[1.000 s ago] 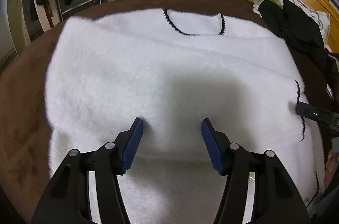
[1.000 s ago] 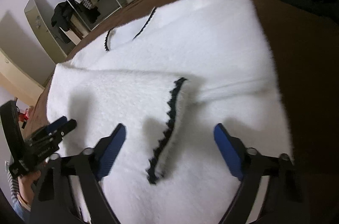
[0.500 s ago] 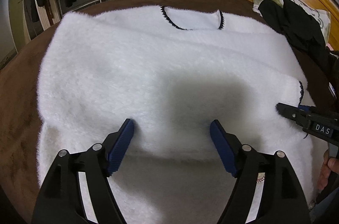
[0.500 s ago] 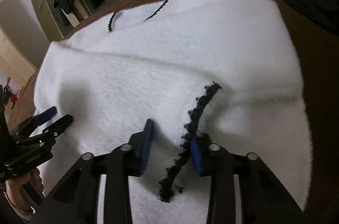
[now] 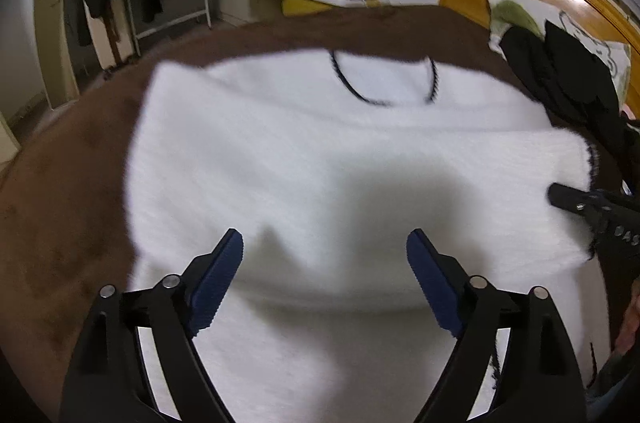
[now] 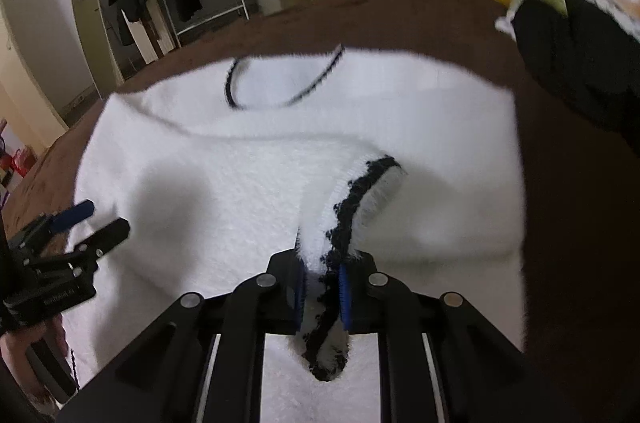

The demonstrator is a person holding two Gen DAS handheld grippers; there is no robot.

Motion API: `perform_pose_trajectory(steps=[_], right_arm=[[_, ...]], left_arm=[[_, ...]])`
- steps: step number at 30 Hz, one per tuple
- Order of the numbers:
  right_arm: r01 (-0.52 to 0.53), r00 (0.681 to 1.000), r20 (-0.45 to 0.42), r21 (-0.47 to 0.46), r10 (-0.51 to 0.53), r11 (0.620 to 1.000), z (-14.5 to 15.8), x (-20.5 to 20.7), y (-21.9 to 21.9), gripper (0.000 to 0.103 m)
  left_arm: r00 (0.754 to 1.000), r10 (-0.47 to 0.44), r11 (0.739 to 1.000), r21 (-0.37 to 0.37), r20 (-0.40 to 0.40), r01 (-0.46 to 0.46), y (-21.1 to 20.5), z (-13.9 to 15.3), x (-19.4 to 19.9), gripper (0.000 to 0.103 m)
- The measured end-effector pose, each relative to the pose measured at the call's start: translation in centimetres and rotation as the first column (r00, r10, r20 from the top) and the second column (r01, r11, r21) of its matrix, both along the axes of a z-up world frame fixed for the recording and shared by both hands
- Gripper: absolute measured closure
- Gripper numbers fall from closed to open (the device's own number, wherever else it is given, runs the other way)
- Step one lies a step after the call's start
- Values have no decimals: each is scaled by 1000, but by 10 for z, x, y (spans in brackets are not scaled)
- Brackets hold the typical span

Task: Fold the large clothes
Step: 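Grasp the black-trimmed side edge with the right tool and fold it inward, then open the right tool and withdraw it from the folded cardigan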

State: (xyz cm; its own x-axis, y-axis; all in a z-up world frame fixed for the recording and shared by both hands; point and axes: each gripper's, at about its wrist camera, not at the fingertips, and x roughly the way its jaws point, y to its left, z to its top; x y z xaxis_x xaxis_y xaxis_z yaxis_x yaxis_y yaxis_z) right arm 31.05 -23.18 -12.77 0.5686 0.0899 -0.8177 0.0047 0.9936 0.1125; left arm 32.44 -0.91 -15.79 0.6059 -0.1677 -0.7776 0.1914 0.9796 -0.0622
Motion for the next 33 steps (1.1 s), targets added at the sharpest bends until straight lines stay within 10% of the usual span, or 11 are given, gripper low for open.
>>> perform_pose_trajectory(steps=[7,30,33], right_arm=[[11,999,44,-50,-9,999,22,27,-13,90],[4,998,-67,-45,-7,999,-59,74,-50,70],[11,998,-65,-77,-16,997,-53,72,-49,41]], left_arm=[[998,54,999,-4,-10,-54,23,4,27,20],[1000,21,999,-39,-19,-21,22,-42,38,14],[1000,1,999,-34,6,0,24,-34,31,15]])
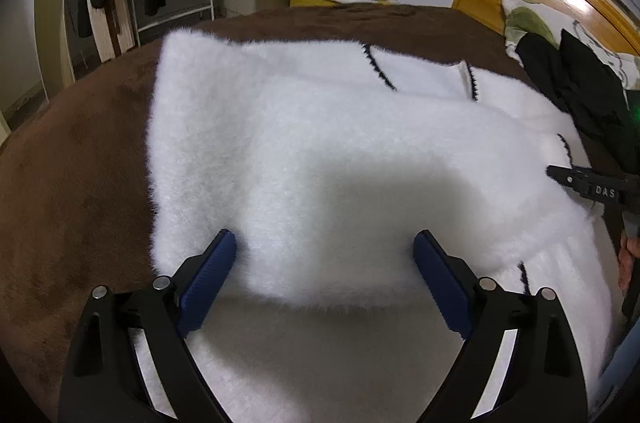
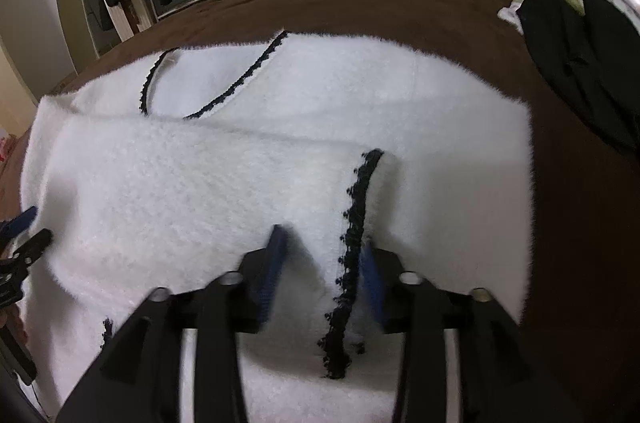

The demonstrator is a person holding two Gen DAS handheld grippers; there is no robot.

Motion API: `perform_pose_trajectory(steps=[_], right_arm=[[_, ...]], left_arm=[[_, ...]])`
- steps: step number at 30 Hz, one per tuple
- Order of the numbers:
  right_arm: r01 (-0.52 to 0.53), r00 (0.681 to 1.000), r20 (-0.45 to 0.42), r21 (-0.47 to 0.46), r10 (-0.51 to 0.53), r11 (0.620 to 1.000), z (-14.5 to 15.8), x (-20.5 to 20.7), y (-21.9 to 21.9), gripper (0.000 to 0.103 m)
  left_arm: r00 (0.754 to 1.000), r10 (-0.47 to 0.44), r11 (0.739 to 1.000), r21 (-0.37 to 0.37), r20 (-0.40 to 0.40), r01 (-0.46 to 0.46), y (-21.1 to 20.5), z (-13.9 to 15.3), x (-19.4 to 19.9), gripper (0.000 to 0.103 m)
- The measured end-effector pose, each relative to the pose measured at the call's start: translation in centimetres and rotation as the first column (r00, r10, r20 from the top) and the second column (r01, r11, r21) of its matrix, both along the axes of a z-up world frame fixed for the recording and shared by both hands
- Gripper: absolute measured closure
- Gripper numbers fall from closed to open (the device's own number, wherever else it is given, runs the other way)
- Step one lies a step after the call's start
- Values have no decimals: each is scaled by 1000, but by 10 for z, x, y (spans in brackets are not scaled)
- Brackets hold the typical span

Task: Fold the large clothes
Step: 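Open the right tool and withdraw it from the folded cardigan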

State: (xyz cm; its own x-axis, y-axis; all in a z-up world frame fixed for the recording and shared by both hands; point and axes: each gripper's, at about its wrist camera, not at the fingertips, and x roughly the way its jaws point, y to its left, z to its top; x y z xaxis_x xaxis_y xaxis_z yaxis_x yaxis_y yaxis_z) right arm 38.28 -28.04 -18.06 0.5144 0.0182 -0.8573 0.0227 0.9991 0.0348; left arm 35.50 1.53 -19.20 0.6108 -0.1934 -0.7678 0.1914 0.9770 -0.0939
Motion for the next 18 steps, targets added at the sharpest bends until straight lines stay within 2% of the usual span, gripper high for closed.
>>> perform_pose_trajectory(steps=[1,2,7,10,12,18], right_arm=[[1,1000,14,-22,-1,1000,4,-1,1,22],[-10,999,46,-33,12,999,11,-5,3,20],[-44,991,125,-46,50,998,46,-34,10,19],[-57,986,158,-17,59,998,66,-61,16,16],[-70,984,167,-9,70,998,75,-80,19,13],[-76,988,138,-5,76,997,86,-152,26,12]], left_arm=[[1000,-2,1000,0,6,2,1,4,-2,15],[1000,3,1000,1,18,-3,5,10,-10,15],[999,34,999,-18,23,-33,24,32,-43,15],[999,45,999,-8,19,-45,34,41,-70,15],[999,46,999,9,10,-46,40,45,-90,15],[998,51,999,-8,-47,-52,59,42,-142,15]])
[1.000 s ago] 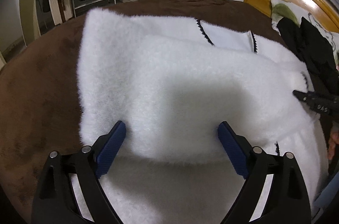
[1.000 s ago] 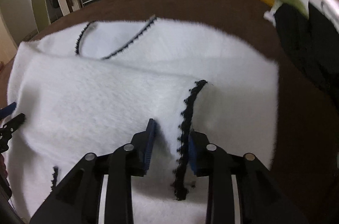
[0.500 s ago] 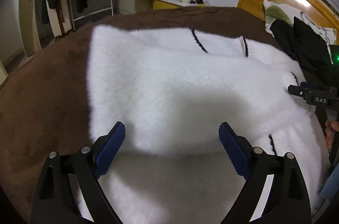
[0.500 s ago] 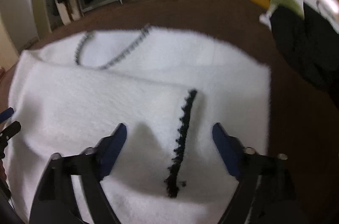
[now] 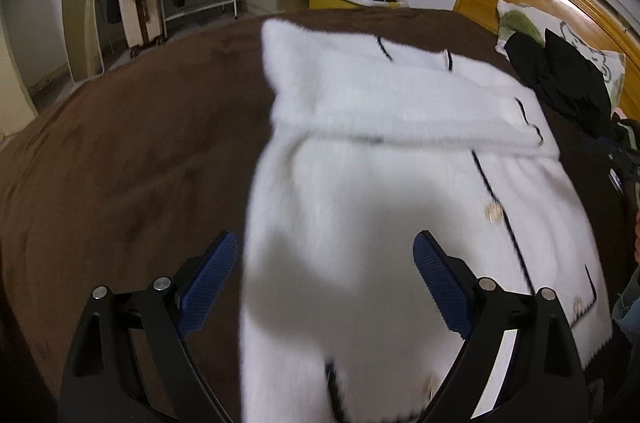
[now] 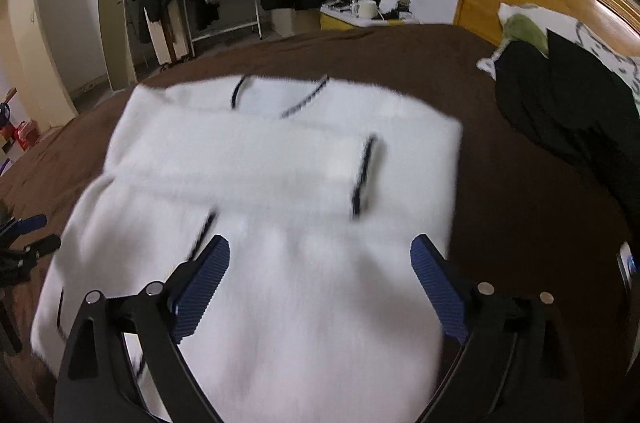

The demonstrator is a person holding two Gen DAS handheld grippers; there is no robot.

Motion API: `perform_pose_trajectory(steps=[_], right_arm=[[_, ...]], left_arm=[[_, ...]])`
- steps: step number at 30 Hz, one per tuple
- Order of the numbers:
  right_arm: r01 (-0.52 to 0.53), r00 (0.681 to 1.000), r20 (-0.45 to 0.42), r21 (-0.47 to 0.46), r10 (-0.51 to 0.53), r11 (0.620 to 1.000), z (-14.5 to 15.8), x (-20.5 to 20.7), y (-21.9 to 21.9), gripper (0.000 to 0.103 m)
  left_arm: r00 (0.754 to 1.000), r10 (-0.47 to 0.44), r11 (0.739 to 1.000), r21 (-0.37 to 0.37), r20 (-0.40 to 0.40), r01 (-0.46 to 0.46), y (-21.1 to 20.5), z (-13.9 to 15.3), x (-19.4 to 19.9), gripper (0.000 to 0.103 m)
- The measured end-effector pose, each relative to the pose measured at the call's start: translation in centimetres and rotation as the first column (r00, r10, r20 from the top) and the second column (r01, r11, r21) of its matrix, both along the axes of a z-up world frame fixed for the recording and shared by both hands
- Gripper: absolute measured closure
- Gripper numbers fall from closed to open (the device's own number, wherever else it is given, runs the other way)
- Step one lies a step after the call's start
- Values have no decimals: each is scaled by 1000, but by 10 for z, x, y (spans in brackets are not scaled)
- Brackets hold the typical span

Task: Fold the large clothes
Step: 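Open the right tool and withdraw it from the folded cardigan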

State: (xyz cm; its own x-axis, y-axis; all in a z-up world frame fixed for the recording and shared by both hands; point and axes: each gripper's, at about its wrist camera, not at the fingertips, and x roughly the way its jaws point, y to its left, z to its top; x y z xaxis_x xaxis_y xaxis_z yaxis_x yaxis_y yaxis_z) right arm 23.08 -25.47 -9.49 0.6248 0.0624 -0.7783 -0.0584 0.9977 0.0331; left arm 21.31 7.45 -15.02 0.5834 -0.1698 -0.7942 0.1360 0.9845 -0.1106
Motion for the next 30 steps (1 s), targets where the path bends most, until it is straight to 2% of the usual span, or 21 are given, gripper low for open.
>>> perform_pose_trajectory(steps=[6,13,15,18,19,20,24,28,30], right_arm=[[30,995,-99,18,-28,999,-13,-71,-16,12],[98,979,-184,37,-90,994,-43,-137,-35,12],[140,970,-207,59,-125,988,-55,-152,-44,12],[180,958,-245,108,-149,978,-72,-164,-53,12],[184,956,-255,124,-147,975,-77,-167,-55,12],[185,955,-259,134,-146,974,-80,-169,-56,12],[200,943,-301,176,-141,964,-97,-175,-60,14],[195,952,-275,196,-137,961,-99,-178,-61,14],[202,954,-265,217,-141,955,-99,-180,-63,14]], left_arm=[[998,-11,999,-39,-57,9,13,-15,-48,17],[991,8,991,-134,-133,-26,26,-40,-88,30],[990,18,988,-151,-137,-39,28,-45,-96,31],[992,21,983,-178,-121,-42,28,-47,-109,32],[994,16,983,-180,-106,-35,28,-46,-112,39],[996,5,984,-178,-94,-22,26,-47,-117,40],[993,-10,983,-184,-116,-11,28,-52,-122,40],[993,2,981,-195,-121,-26,30,-54,-121,44],[992,22,972,-231,-121,-50,32,-55,-123,45]])
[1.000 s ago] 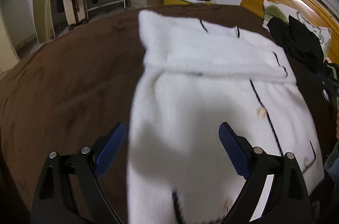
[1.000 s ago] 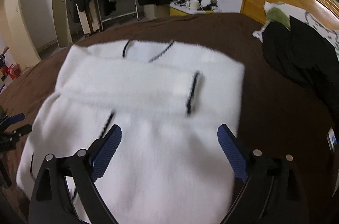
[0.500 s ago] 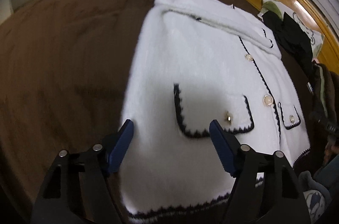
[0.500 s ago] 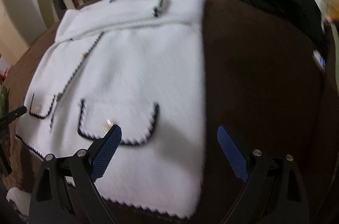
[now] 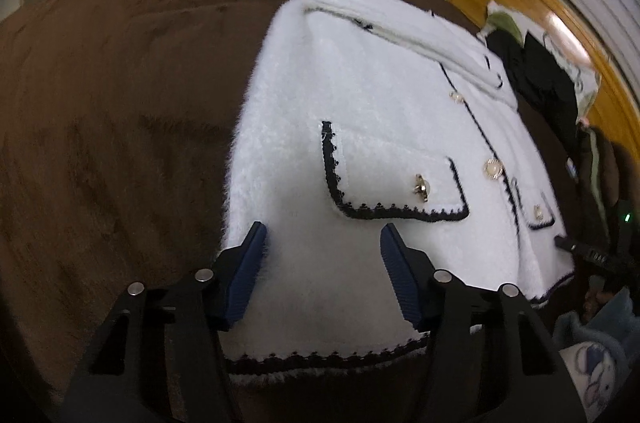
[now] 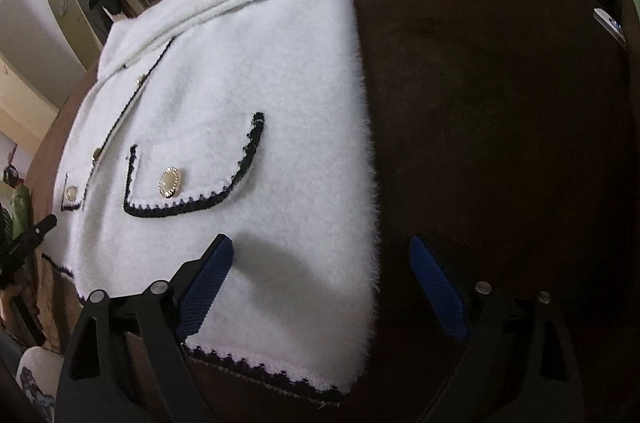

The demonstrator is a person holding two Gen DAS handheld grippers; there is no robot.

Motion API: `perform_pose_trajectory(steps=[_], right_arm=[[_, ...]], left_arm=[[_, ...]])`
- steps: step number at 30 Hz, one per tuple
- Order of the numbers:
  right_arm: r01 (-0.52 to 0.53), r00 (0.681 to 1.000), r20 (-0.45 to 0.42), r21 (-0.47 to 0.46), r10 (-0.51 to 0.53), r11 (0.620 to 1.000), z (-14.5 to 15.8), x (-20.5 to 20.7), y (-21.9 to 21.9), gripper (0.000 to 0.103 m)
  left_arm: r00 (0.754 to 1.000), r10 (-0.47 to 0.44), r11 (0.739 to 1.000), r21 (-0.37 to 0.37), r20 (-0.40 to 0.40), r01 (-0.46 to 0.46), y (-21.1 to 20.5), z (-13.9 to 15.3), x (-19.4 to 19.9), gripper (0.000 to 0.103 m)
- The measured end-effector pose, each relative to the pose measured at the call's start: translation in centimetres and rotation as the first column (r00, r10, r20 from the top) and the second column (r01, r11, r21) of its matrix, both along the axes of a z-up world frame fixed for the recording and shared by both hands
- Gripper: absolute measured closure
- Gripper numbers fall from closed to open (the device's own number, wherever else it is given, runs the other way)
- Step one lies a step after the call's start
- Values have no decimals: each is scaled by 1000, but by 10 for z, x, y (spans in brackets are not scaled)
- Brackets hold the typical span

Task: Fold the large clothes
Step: 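Open the right tool and withdraw it from the folded cardigan, then grasp the cardigan hem with both tools and lift it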

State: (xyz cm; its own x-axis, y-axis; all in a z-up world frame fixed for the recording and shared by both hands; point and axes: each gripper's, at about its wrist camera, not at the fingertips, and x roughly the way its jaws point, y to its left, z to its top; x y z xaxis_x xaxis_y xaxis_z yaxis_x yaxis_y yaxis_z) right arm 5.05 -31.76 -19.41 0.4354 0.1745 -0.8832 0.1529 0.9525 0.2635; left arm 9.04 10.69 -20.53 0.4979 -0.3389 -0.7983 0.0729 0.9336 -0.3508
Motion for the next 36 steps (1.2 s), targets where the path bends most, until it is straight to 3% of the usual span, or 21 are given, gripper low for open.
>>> perform_pose_trajectory(steps=[1,4,7,10,12,14,16,18,22,24,28,30,32,34,36], right_arm=[[1,1000,4,6,-1,1000,0,-1,-1,14],[-2,1000,5,17,2,1000,2,-4,-3,17],[-10,1000,4,22,10,1000,3,-5,-3,17],[-28,1000,-3,16,28,999,3,-6,1,17],[-36,999,-6,13,36,999,3,-7,3,17],[-40,999,-7,16,40,999,4,-8,4,17],[-37,999,-1,19,37,999,4,-9,4,17],[-36,999,0,23,36,999,4,-9,4,17],[-45,999,-4,29,45,999,3,-11,5,17],[-49,999,-3,31,49,998,2,-11,6,17],[-58,998,-3,69,59,996,3,-13,11,17],[-70,998,0,82,70,994,4,-13,16,23],[-77,997,0,51,77,996,5,-14,20,57],[-67,998,6,49,67,997,6,-15,19,75],[-55,998,3,72,55,996,5,-15,17,81]], left_arm=[[1000,8,1000,1,0,-8,1,0,-1,46],[1000,23,996,87,7,-23,-1,4,-4,62],[999,43,994,102,15,-45,1,7,-12,62],[997,69,982,172,21,-72,3,9,-19,62],[997,78,983,162,25,-81,6,11,-23,60],[997,75,984,165,-9,-72,7,7,-26,42],[997,74,982,178,-24,-69,9,0,-28,42],[996,85,985,155,-26,-80,12,-4,-28,39],[994,103,995,8,-39,-103,19,-8,-21,33],[996,66,995,-69,-58,-70,18,-8,-16,41],[995,-27,994,-112,-97,16,3,-11,-7,65],[994,-48,992,-120,-103,35,-2,-12,-6,66],[992,-44,995,-94,-117,33,-9,-14,-5,72],[992,-26,996,-84,-125,16,-13,-15,-3,78],[992,-12,996,-84,-128,1,-15,-15,-2,82]])
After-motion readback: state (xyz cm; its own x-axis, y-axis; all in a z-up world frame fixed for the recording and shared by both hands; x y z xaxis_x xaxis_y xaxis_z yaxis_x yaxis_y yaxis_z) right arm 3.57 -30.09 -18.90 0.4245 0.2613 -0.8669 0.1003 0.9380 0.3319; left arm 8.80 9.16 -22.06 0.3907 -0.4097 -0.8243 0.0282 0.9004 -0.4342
